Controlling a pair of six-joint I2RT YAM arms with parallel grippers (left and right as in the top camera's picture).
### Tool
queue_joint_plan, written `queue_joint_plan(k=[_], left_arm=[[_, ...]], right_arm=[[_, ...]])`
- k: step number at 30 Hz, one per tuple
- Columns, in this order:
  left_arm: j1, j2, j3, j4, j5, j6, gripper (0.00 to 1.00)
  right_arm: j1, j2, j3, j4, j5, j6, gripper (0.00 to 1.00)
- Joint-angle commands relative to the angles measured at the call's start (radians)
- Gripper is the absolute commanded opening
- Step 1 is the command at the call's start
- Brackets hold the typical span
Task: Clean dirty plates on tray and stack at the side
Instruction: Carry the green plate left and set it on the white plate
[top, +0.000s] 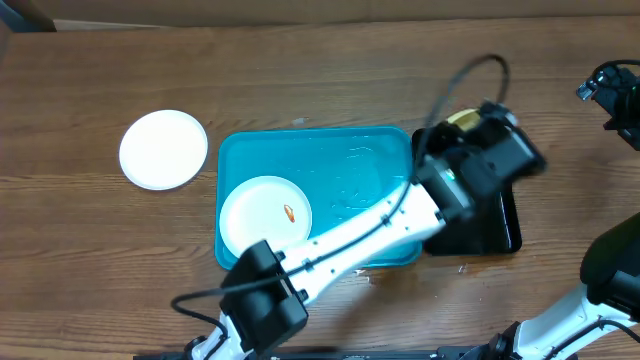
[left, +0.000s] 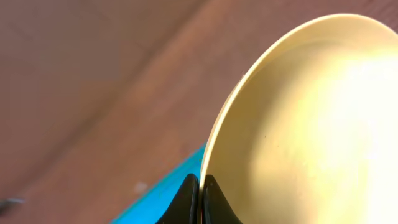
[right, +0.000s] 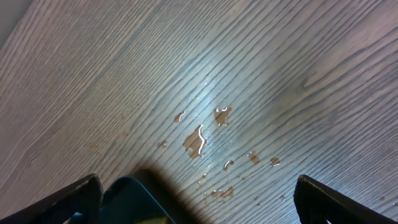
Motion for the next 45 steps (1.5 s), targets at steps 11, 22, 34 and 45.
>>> queue_joint_plan(k=[11,22,34,45], left_arm=[[0.539,0.004,0.026,-0.152,0.751,-0.301,0.04],[1.118,0.004,0.025,-0.444,0.79,-0.343,0.04],[1.528,0.008,0.024,-0.511,0.79,-0.343,0.04],[1.512,0.008,-0.055,-0.464,0.788,-0.354,0.04]], right_arm=[[-0.002,-0.006,0.012,0.006,-0.002,0.007,1.0],[-0.002,-0.006,0.012,0.006,-0.002,0.006,1.0],[-0.002,-0.006,0.012,0.006,-0.002,0.007,1.0],[-0.002,-0.006,0.012,0.006,-0.002,0.007,1.0]])
